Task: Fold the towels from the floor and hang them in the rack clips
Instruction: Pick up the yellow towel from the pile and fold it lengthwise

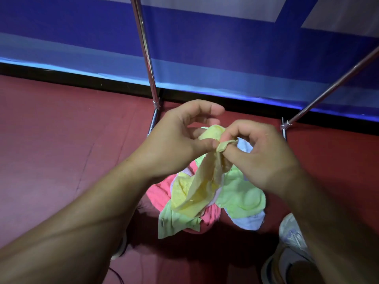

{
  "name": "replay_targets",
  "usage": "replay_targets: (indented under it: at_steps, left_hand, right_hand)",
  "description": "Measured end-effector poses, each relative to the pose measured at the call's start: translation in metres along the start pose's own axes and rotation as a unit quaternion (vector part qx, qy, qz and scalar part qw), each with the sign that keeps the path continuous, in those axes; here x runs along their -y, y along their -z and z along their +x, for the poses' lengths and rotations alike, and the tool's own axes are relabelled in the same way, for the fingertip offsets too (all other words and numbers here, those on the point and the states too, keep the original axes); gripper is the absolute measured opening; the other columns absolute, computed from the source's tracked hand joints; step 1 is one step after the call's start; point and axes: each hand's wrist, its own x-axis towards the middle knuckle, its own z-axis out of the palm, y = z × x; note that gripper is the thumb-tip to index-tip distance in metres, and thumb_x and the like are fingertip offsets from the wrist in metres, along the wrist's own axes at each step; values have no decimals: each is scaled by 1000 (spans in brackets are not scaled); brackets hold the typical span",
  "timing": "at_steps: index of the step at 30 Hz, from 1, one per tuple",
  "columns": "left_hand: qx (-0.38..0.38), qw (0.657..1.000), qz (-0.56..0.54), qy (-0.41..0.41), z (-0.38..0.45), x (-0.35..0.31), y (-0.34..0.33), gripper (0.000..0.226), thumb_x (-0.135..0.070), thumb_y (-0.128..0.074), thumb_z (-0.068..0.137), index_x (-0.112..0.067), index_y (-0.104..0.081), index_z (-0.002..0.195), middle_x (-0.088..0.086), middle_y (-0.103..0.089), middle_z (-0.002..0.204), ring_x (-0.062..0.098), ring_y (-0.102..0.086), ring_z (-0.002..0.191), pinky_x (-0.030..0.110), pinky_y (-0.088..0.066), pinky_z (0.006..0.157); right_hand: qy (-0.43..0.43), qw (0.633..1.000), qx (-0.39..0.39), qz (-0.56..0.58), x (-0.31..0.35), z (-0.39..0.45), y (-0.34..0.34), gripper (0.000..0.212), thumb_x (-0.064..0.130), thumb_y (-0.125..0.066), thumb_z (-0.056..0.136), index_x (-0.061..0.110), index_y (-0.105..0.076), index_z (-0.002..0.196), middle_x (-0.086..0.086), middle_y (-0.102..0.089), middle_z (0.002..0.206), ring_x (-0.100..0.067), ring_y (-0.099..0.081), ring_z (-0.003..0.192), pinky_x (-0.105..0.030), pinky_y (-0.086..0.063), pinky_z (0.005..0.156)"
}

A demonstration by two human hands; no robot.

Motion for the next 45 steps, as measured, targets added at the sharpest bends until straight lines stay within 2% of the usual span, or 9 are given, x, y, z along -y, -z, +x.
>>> replay_targets:
  at_steps: [4, 8, 11, 16, 25, 30, 37, 42, 45]
  left_hand:
    - [-74, 997, 5, -2, 2, 4, -3, 44, 5, -79, 71, -25, -69, 102, 9, -66, 95, 21, -64, 83, 54, -55, 89]
    - [-121, 992, -27, 29, 4, 8, 0, 38, 7, -77, 75, -19, -65, 99, 8, -69, 78, 30, -62, 71, 63, -54, 71]
    - [-135, 989, -34, 53, 5, 10, 1, 36, 8, -75, 77, -18, -61, 98, 7, -70, 73, 24, -63, 66, 41, -54, 66]
    - [-65, 996, -53, 39, 3, 7, -6, 26, 8, -68, 83, -17, -63, 76, 12, -59, 72, 17, -56, 60, 28, -47, 61]
    - [-17, 998, -50, -46, -3, 4, -9, 28, 4, -69, 82, -14, -72, 103, 0, -76, 96, 14, -71, 94, 30, -56, 85]
    - [-65, 986, 102, -116, -2, 6, -9, 23, -7, -74, 82, -25, -75, 95, -4, -75, 94, 10, -72, 90, 33, -58, 82]
    - [-152, 957, 174, -176, -4, -4, 2, 29, -1, -71, 82, -28, -72, 91, -14, -69, 88, 0, -67, 85, 15, -49, 75]
    - [-194, 937, 201, -210, -19, -18, 5, 29, 1, -68, 80, -25, -72, 89, -11, -69, 89, 7, -68, 85, 21, -53, 75]
    - [-241, 930, 199, -195, -37, -28, 4, 34, 2, -67, 80, -31, -71, 87, -15, -68, 87, 2, -68, 83, 21, -55, 80]
  right_hand:
    - [7, 997, -72, -4, -6, 5, -3, 4, 23, -64, 72, 25, -67, 73, 3, -68, 67, -19, -67, 65, -43, -57, 66]
    - [8, 994, -102, -24, -7, 4, -5, 4, 23, -65, 74, 27, -67, 74, 6, -68, 70, -11, -64, 65, -31, -54, 65]
    - [2, 994, -112, -10, -4, 4, -5, 2, 29, -65, 74, 28, -67, 73, 6, -68, 72, -10, -64, 67, -26, -53, 62]
    - [-1, 995, -102, 3, -1, 5, -7, 7, 32, -67, 75, 25, -69, 75, 10, -71, 76, -7, -66, 71, -24, -54, 65]
    - [-5, 993, -119, -20, -5, 7, -5, 21, 42, -67, 72, 22, -62, 68, 6, -62, 59, -11, -58, 56, -30, -51, 55]
    - [13, 996, -81, -14, -9, 8, -4, 13, 37, -69, 75, 24, -66, 74, 12, -62, 66, -8, -58, 64, -29, -49, 62]
    - [28, 971, 34, -237, -47, 11, 2, 24, 40, -75, 77, 17, -69, 75, 3, -62, 87, -19, -58, 86, -36, -46, 81]
    - [30, 931, -27, -362, -50, 7, 13, 24, 40, -72, 81, 23, -63, 69, 7, -55, 80, -28, -50, 86, -30, -31, 72]
    - [38, 948, -90, -302, -40, -13, 11, 19, 32, -76, 80, 20, -66, 68, 7, -51, 71, -26, -54, 76, -29, -32, 69]
